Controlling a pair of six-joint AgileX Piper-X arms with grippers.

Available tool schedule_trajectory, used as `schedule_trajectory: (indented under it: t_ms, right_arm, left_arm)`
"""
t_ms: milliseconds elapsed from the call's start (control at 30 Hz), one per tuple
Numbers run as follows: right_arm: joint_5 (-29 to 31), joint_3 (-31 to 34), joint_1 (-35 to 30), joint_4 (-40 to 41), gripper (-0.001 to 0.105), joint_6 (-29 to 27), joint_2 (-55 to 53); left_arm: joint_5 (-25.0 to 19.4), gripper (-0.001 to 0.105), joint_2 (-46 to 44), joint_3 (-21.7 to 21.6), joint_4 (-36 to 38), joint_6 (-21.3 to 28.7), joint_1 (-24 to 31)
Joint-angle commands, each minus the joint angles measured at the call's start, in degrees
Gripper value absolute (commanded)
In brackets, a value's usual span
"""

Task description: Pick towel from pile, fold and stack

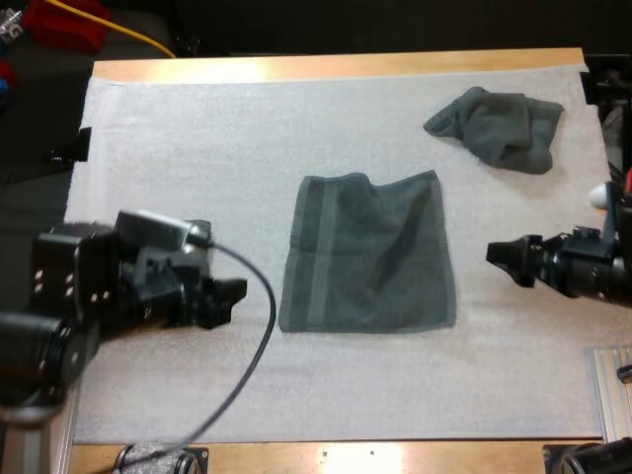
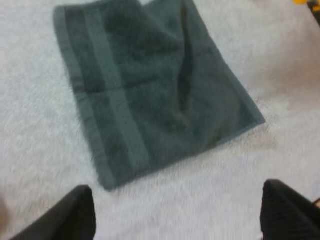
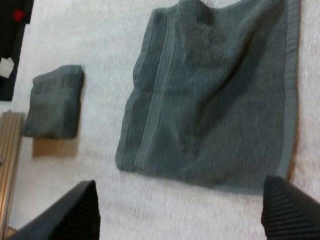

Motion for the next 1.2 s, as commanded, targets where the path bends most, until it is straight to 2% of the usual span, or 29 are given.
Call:
schedule_trajectory:
  t_ms: [0, 433, 600, 733, 933, 1033, 1167]
  right_arm:
    - [0.0, -0.2, 0.0, 0.8, 0.066, -0.8, -1.2]
    - [0.1, -0.2, 0.0, 6.7, 0.066, -0.8, -8.3]
    - [3.4, -0.2, 0.0, 6.7, 0.066, -1.0, -9.0]
    - [3.5, -0.2, 0.0, 6.7, 0.066, -1.4, -8.9]
    - [3.5, 0.4, 0.0, 6.5, 0.066, -3.1, -7.4]
    - [3.5, 2.5, 0.0, 5.5, 0.066, -3.2, -6.8]
    - [3.3, 8.5, 0.0, 2.6, 0.066, -3.1, -6.7]
  left_arm:
    - [-0.6, 0.066, -1.4, -0.4, 1.0, 0.0, 0.0]
    - [-0.8, 0.066, -9.9, -0.4, 5.8, 0.0, 0.0]
    - [-2.4, 0.066, -10.1, 0.5, 5.7, 0.0, 0.0]
    - [-2.4, 0.066, -10.1, 2.8, 5.7, 0.0, 0.0]
    - [-2.4, 0.066, -10.1, 8.9, 3.0, 0.0, 0.0]
    - [-2.4, 0.066, -10.1, 12.0, 1.4, 0.0, 0.0]
    - [-2.4, 0.066, -10.1, 15.3, -1.1, 0.0, 0.0]
